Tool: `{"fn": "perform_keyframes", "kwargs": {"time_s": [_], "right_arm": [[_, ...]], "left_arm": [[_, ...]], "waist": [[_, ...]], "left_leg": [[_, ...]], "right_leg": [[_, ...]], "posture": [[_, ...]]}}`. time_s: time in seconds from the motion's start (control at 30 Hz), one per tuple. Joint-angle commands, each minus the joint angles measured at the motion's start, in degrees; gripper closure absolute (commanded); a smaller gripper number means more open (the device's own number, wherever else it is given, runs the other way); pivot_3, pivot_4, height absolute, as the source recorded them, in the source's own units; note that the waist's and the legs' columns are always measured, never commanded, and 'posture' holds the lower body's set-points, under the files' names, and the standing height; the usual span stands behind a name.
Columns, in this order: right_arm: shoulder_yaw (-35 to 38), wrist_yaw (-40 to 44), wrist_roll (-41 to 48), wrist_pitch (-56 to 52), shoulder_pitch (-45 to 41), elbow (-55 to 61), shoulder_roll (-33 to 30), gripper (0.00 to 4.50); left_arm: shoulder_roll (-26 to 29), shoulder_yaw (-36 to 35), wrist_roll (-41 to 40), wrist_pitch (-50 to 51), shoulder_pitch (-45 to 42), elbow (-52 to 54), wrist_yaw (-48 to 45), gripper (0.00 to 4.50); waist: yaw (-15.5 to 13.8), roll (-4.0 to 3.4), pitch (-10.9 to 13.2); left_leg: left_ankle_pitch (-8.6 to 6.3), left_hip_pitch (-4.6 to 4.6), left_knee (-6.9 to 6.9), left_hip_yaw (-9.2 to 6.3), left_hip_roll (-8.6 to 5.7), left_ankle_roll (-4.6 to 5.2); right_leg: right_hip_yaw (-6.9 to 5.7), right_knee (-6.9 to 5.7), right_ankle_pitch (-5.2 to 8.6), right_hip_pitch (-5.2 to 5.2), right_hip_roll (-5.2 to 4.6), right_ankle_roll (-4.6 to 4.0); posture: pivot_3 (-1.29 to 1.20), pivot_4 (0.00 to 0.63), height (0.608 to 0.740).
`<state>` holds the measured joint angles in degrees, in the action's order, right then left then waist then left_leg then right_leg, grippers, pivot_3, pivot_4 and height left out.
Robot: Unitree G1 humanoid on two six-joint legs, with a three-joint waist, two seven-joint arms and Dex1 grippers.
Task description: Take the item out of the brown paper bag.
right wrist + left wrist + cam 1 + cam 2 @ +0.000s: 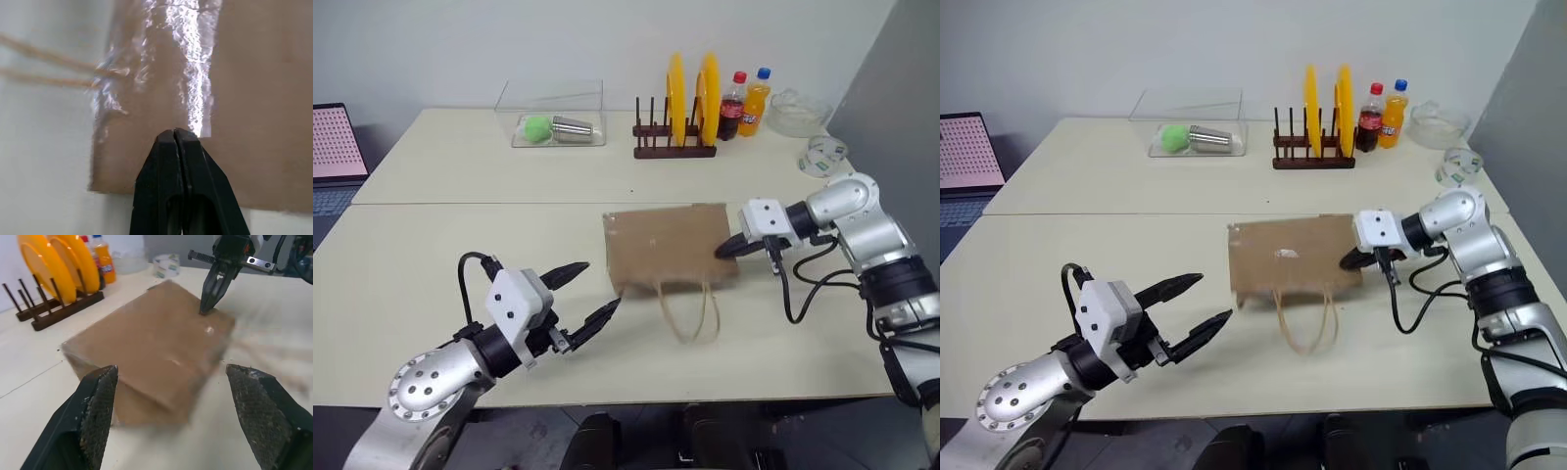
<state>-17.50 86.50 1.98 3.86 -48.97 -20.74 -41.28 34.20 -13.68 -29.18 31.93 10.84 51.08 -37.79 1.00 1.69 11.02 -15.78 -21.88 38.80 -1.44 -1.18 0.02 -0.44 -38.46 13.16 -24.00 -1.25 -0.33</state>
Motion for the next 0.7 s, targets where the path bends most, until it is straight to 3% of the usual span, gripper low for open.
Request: {"fn": "perform_keyframes", "kwargs": {"time_s": [0.03, 0.2, 0.27, 0.33, 0.47, 0.63, 0.67, 0.7], "right_arm": [[4.14, -2.64, 3.23, -4.45, 0.79, 7.36, -0.64, 4.47], [14.19, -9.46, 14.43, -23.41, 13.3, 30.14, -4.27, 4.47], [17.63, -12.79, 17.96, -30.4, 19.48, 38.96, -5.73, 4.5], [20.83, -15.7, 20.83, -35.52, 26.17, 46.58, -7.15, 3.86], [26.55, -20.7, 23.26, -41.81, 40.18, 58.2, -9.69, 2.48], [34.79, -26.27, 28.17, -49.69, 50.14, 67.83, -10.51, 0.62], [36.19, -26.83, 29.06, -50.61, 51.55, 69.2, -10.72, 0.3], [37.89, -27.49, 30.4, -51.86, 52.91, 70.52, -10.72, 0.3]], "left_arm": [[3.72, -3.62, -2.38, -2.19, -1.2, -1.36, -3.95, 0.79], [11.6, 2.45, 4.51, -11.92, -7.77, -10.92, -13.97, 0.79], [13.26, 6.22, 7.36, -17.39, -9.11, -13.53, -17.94, 0.45], [13.32, 10.01, 9.51, -21.79, -11.03, -15.82, -20.54, 0.0], [11.3, 18.15, 13.53, -28.63, -15.56, -19.02, -23.67, 0.0], [8.48, 26.04, 19.5, -37.13, -19.17, -23.0, -25.49, 0.0], [7.92, 26.98, 20.24, -38.29, -19.74, -23.9, -25.49, 0.0], [7.23, 28.23, 21.47, -40.27, -20.58, -25.28, -25.61, 0.0]], "waist": [[0.0, -0.01, 0.0], [-1.41, -0.03, -0.01], [-1.6, -0.09, -0.02], [-1.82, -0.1, -0.02], [-2.33, -0.11, -0.03], [-2.02, -0.15, -0.06], [-2.02, -0.16, -0.06], [-2.04, -0.16, -0.06]], "left_leg": [[0.0, 0.0, 0.0, -0.01, 0.01, 0.0], [0.0, -0.08, -0.03, -0.23, -0.01, -0.01], [-0.02, -0.13, -0.07, -0.2, -0.03, -0.03], [-0.02, -0.25, -0.11, -0.18, -0.01, -0.02], [-0.05, -0.28, -0.11, -0.11, 0.0, 0.01], [-0.05, -0.24, -0.09, -0.02, 0.03, 0.03], [-0.05, -0.22, -0.09, -0.02, 0.05, 0.03], [-0.05, -0.22, -0.09, -0.03, 0.06, 0.03]], "right_leg": [[-0.03, -0.03, 0.03, 0.0, 0.01, -0.04], [-0.19, -0.02, 0.09, 0.02, 0.03, -0.1], [-0.15, 0.15, 0.1, 0.02, 0.02, -0.08], [-0.16, 0.44, 0.08, 0.03, 0.01, -0.06], [-0.16, 0.54, 0.08, 0.03, -0.03, -0.03], [-0.11, 0.51, 0.16, 0.04, 0.01, 0.37], [-0.12, 0.51, 0.15, 0.05, 0.03, 0.38], [-0.13, 0.52, 0.14, 0.06, 0.05, 0.39]], "posture": [[0.0, 0.15, 0.74], [0.0, 0.15, 0.74], [0.0, 0.15, 0.74], [0.0, 0.15, 0.74], [0.0, 0.15, 0.74], [0.0, 0.15, 0.74], [0.0, 0.15, 0.74], [0.0, 0.15, 0.74]]}}
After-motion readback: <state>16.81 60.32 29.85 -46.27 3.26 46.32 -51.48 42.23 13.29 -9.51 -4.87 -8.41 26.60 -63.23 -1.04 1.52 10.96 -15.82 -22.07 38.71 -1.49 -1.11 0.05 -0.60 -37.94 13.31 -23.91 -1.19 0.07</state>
